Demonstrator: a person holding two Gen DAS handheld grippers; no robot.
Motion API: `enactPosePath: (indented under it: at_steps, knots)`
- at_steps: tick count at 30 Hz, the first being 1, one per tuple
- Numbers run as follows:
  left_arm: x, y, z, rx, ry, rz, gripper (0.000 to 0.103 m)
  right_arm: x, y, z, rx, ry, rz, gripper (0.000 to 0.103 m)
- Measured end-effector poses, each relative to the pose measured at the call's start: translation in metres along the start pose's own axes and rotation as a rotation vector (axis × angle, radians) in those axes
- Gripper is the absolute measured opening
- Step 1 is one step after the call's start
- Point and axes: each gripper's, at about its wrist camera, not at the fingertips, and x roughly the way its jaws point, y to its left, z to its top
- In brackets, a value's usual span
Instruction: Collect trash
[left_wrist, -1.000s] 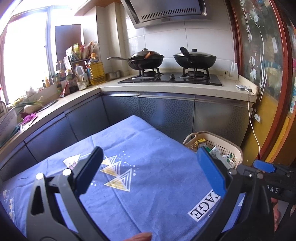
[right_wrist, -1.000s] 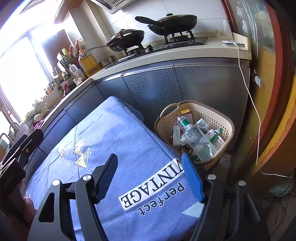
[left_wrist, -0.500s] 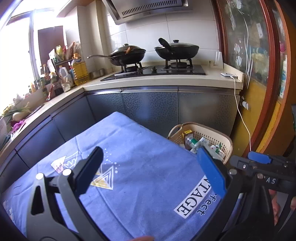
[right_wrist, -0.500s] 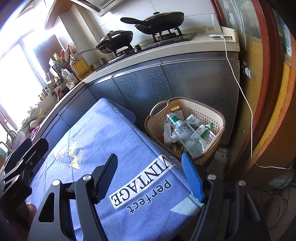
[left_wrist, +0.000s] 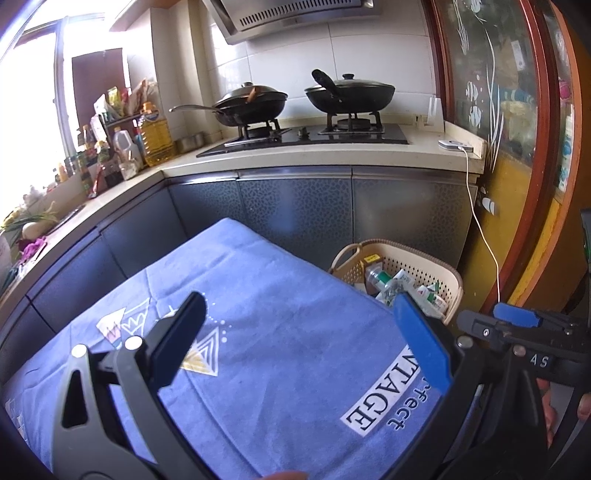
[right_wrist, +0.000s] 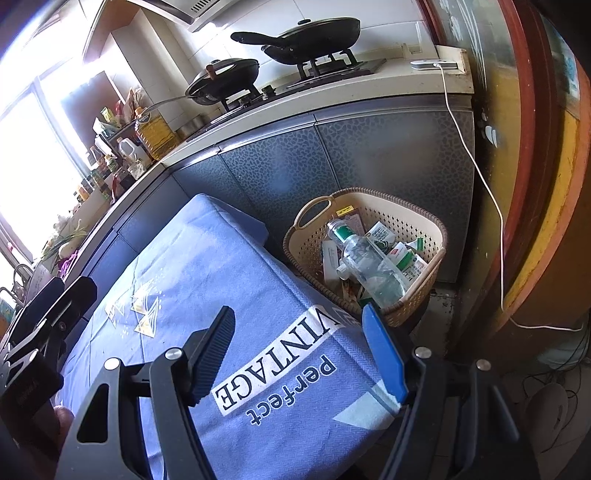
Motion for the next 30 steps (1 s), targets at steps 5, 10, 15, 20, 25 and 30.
enactPosePath:
  at_steps: [5,10,15,20,25,30]
  knots:
    - [0.001,0.008,-0.001,-0.026,0.005,0.003,0.097,0.001,0.003,0.0,-0.008,0.002,0.0,0.071]
    - [0.0,0.013,-0.003,-0.036,0.004,0.01,0.097,0.003,0.006,-0.001,-0.012,0.006,0.002,0.071]
    - [0.001,0.017,-0.005,-0.042,0.007,0.017,0.097,0.005,0.008,0.0,-0.02,0.008,0.005,0.071]
    - [0.001,0.018,-0.006,-0.044,0.008,0.017,0.097,0.006,0.01,-0.002,-0.021,0.012,0.005,0.071]
    - [0.002,0.019,-0.006,-0.045,0.004,0.017,0.097,0.006,0.01,-0.003,-0.021,0.013,0.005,0.071]
    - [0.001,0.016,-0.006,-0.033,0.001,0.016,0.097,0.006,0.01,-0.003,-0.02,0.014,0.005,0.071]
